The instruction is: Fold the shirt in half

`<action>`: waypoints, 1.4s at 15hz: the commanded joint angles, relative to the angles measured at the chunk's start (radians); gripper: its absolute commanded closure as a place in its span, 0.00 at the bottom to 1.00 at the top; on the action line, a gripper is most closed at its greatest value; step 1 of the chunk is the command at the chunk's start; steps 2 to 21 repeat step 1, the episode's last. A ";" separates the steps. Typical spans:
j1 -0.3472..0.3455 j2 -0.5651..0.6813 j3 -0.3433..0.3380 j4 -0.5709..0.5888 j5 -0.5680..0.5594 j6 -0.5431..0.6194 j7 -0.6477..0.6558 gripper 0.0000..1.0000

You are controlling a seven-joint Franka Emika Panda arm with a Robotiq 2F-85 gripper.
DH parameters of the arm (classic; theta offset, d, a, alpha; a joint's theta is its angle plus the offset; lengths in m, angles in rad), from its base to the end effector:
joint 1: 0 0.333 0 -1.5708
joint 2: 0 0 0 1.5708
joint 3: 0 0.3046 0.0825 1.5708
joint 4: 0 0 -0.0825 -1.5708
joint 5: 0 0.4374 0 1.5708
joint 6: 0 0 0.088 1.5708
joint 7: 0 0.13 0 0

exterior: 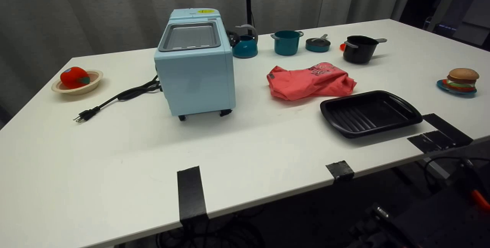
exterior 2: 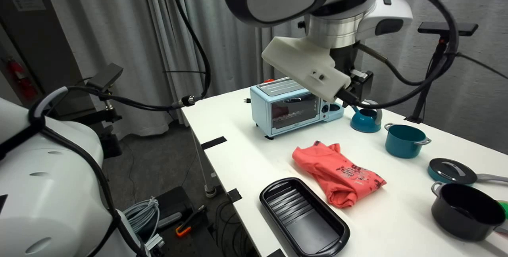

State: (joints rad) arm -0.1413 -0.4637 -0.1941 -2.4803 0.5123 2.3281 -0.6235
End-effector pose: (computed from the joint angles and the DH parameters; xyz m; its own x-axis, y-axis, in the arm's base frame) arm 0.4722 -0.1455 0.4327 0.8869 -0.0820 0.4546 0.0693 -0.9494 -0.3064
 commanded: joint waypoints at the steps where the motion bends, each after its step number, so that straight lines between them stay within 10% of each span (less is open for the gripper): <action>1: 0.045 -0.004 -0.041 -0.001 -0.027 0.008 0.020 0.00; 21: 0.045 -0.004 -0.041 -0.001 -0.027 0.008 0.020 0.00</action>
